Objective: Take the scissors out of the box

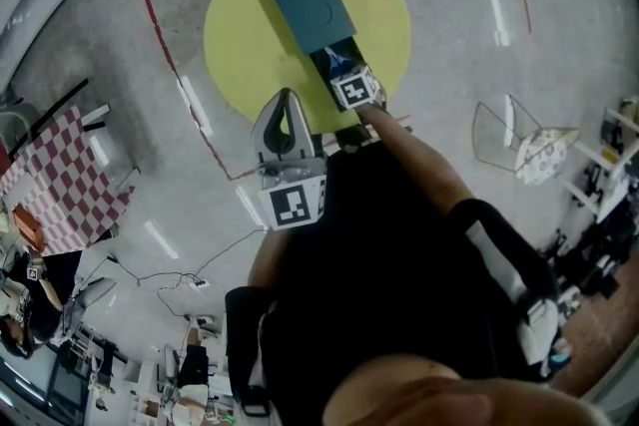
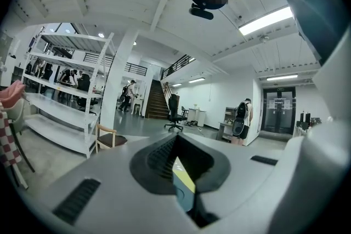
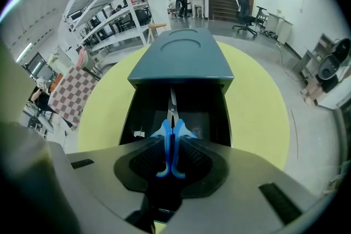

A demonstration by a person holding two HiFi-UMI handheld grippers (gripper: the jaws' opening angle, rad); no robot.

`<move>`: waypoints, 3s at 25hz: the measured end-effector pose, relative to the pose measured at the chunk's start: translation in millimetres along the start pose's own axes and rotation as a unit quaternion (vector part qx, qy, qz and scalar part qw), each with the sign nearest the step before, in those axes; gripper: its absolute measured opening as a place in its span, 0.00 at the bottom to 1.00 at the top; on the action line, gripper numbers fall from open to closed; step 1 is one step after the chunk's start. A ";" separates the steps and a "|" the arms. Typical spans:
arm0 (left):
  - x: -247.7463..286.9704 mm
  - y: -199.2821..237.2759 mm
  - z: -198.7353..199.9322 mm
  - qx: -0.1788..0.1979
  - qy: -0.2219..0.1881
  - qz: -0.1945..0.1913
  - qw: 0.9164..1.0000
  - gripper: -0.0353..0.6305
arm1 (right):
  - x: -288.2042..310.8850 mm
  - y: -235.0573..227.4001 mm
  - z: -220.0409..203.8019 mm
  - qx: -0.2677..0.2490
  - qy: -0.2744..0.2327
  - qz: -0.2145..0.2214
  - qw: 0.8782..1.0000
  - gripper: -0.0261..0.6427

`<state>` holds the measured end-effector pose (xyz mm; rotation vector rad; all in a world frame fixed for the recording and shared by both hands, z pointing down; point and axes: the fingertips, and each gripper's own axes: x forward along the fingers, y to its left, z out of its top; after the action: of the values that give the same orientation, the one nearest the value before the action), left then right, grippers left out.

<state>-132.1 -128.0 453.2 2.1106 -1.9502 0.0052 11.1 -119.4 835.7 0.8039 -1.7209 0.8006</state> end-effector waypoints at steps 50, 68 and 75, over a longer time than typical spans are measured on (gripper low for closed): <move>-26.2 -37.1 20.4 0.019 -0.049 -0.006 0.999 0.05 | -213.9 5.9 66.5 -0.018 -0.293 0.032 0.955 0.16; -23.5 -41.6 20.6 0.021 -0.053 -0.021 0.998 0.05 | -370.5 29.2 110.9 -0.044 -0.510 0.048 0.858 0.16; -24.3 -45.0 19.0 0.017 -0.051 -0.024 0.998 0.05 | -388.6 32.3 106.6 -0.051 -0.538 0.049 0.840 0.16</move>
<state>-93.7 -105.3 421.8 2.2198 -1.9681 -0.0798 26.0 -136.0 432.1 1.2177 -2.7789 0.2705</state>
